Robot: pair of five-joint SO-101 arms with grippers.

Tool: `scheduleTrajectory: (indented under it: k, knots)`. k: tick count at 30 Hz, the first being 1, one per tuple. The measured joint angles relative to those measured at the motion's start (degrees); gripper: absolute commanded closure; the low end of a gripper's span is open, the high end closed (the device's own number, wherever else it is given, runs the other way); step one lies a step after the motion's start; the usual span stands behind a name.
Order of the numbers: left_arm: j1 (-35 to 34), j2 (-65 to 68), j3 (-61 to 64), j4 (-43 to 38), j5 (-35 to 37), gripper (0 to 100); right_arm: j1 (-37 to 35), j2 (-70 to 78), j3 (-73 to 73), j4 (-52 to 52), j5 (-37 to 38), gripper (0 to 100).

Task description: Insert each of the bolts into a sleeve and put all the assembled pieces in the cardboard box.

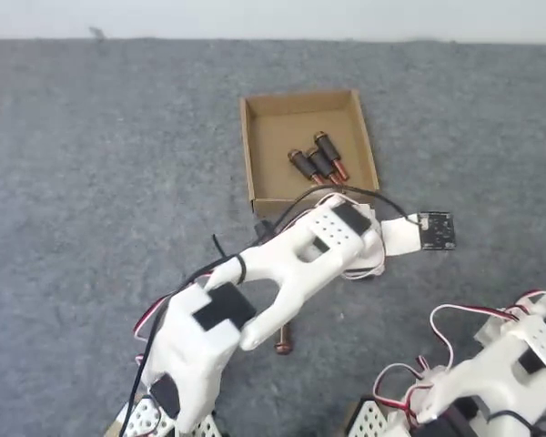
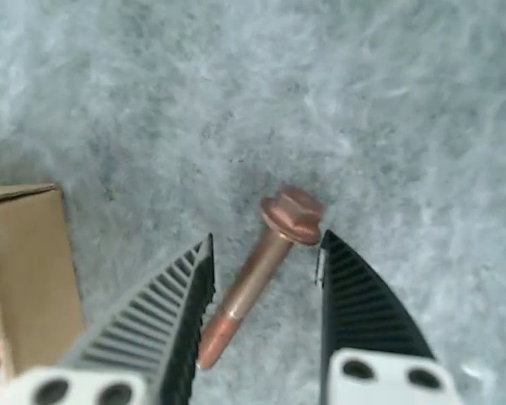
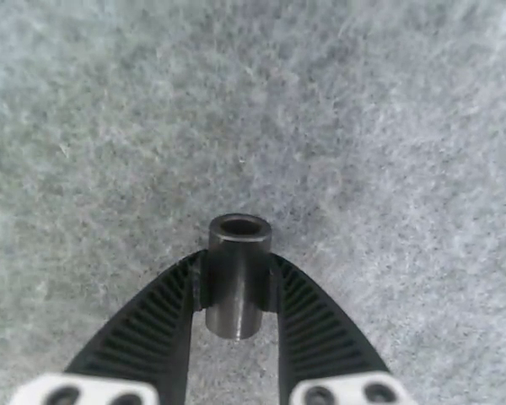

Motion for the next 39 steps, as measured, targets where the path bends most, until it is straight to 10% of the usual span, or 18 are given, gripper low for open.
scheduleTrajectory:
  k: [12, 29, 39]
  knots:
    - [1.5, 8.5, -13.6, 11.8, -0.3, 99, -0.2, 0.0, 0.4, 0.0, 0.0, 99.1]
    - [-0.3, 7.6, -15.8, 21.5, 49.8, 99, -0.2, 0.0, 0.4, 0.0, 0.0, 99.1]
    - [-9.2, -9.7, -5.7, 18.5, 53.7, 99, -0.2, 0.0, 0.4, 0.0, 0.0, 99.1]
